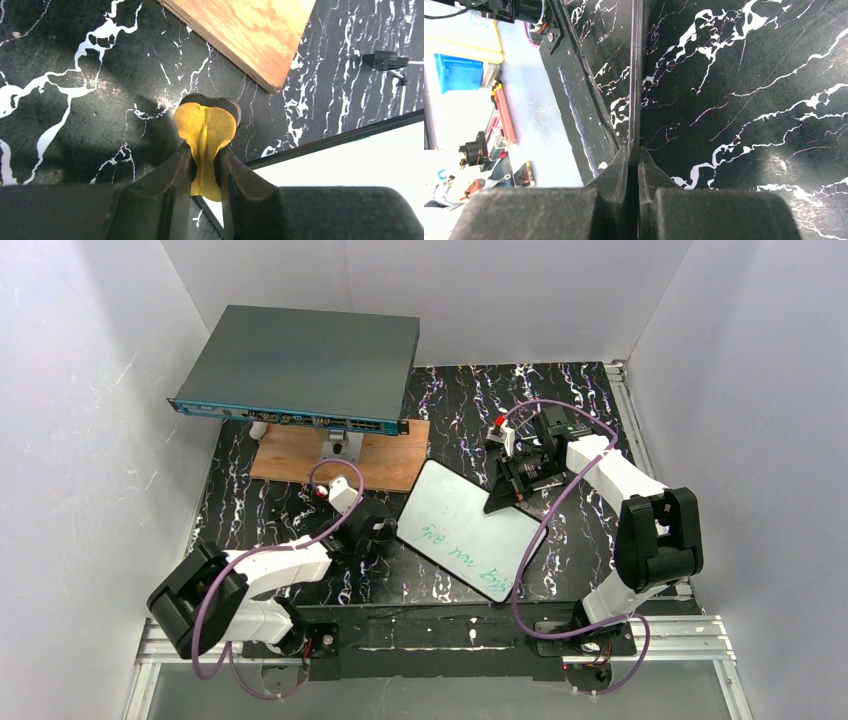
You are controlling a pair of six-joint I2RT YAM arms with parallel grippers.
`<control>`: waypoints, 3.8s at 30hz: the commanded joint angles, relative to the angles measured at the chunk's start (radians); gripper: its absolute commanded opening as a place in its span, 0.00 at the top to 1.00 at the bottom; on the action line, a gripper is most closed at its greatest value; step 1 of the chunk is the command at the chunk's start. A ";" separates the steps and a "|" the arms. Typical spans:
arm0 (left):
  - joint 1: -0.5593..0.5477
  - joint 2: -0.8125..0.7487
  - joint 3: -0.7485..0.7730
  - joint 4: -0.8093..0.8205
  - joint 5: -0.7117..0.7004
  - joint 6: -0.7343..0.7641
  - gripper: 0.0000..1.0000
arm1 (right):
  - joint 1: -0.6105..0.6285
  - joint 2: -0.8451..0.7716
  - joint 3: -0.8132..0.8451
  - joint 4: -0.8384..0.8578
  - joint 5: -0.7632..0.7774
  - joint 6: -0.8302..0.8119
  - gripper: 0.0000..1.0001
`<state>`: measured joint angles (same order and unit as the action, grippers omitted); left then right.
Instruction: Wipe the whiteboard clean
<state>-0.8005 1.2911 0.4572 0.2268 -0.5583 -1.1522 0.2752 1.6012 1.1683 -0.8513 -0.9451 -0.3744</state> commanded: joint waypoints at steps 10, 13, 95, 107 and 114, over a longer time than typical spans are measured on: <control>-0.014 -0.231 0.025 -0.261 0.028 -0.162 1.00 | 0.010 -0.049 -0.008 0.071 -0.043 -0.002 0.99; -0.035 -0.139 0.087 -0.308 0.022 -0.221 1.00 | 0.010 -0.051 -0.011 0.078 -0.045 0.004 0.99; -0.107 0.074 0.055 0.163 0.226 0.278 1.00 | 0.010 -0.064 -0.011 0.060 -0.057 -0.014 0.99; -0.212 0.297 0.163 0.355 0.330 0.693 1.00 | 0.010 -0.062 -0.009 0.048 -0.073 -0.027 0.99; -0.252 0.333 0.175 0.414 0.323 0.783 1.00 | 0.010 -0.058 -0.008 0.040 -0.079 -0.034 0.99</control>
<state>-1.0176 1.5719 0.5922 0.5541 -0.4030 -0.4286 0.2161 1.5452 1.1580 -0.8043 -0.8566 -0.3172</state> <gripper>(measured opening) 0.213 0.085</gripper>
